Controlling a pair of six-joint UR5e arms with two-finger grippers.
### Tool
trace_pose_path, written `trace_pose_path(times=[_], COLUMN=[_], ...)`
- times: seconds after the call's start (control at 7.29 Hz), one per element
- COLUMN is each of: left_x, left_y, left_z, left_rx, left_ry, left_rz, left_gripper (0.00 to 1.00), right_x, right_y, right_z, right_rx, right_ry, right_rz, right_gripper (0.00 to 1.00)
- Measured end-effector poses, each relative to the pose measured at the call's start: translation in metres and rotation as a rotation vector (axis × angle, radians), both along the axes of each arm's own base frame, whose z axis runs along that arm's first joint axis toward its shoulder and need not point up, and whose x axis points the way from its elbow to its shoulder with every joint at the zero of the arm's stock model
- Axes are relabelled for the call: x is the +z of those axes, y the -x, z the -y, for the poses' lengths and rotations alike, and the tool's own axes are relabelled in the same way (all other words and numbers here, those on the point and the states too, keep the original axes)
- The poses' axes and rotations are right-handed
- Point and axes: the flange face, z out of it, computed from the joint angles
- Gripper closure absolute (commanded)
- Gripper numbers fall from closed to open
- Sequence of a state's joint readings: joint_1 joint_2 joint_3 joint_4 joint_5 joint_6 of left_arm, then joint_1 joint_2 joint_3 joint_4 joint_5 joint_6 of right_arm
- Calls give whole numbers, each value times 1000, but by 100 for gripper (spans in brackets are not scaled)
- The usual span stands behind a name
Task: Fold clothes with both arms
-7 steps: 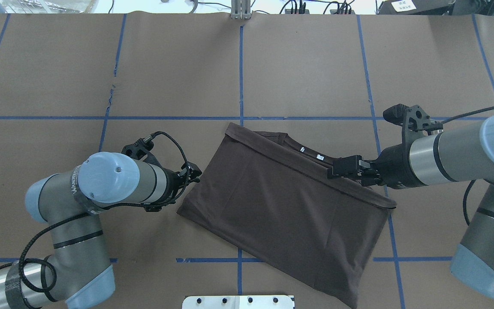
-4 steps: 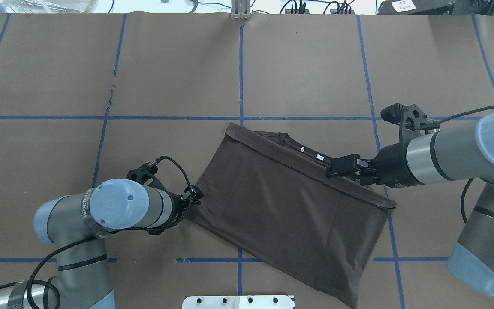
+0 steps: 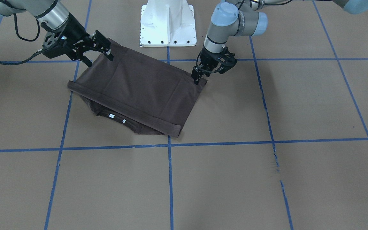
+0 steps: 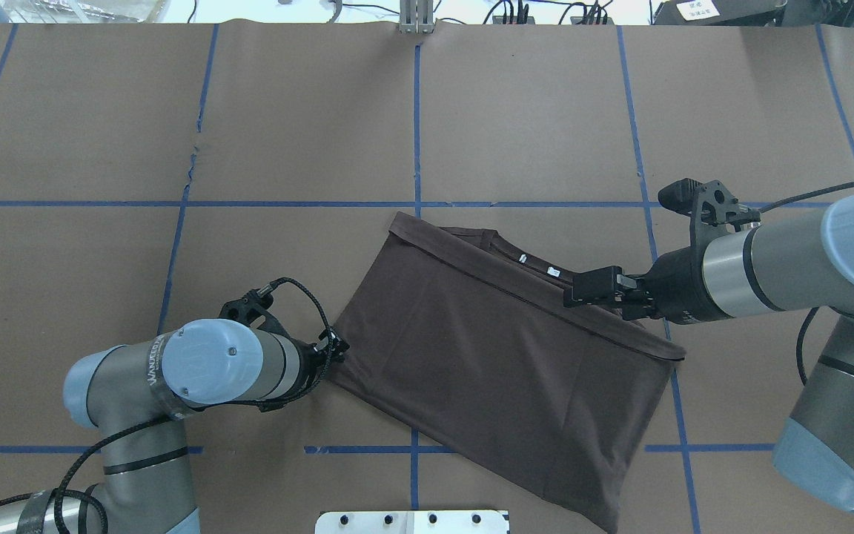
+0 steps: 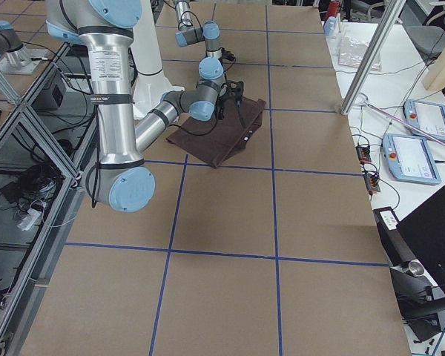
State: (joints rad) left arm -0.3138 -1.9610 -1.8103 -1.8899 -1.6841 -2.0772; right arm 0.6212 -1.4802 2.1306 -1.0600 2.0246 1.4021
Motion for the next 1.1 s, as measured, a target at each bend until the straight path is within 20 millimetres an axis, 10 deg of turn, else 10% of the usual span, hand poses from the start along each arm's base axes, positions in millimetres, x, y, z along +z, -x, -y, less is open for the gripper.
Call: trace_pose_path(times=[0.27, 1.1], left_x=[0, -9], left_y=[-1, 9], left_z=[0, 9], left_rx=[-1, 0], left_ry=[3, -18], left_rz=[9, 20], left_gripper=[99, 100], right_x=[-2, 5], right_y=[0, 4], right_z=[0, 3], right_rx=[0, 1], right_ry=[-2, 7], right_rz=[3, -9], right_gripper=[0, 0])
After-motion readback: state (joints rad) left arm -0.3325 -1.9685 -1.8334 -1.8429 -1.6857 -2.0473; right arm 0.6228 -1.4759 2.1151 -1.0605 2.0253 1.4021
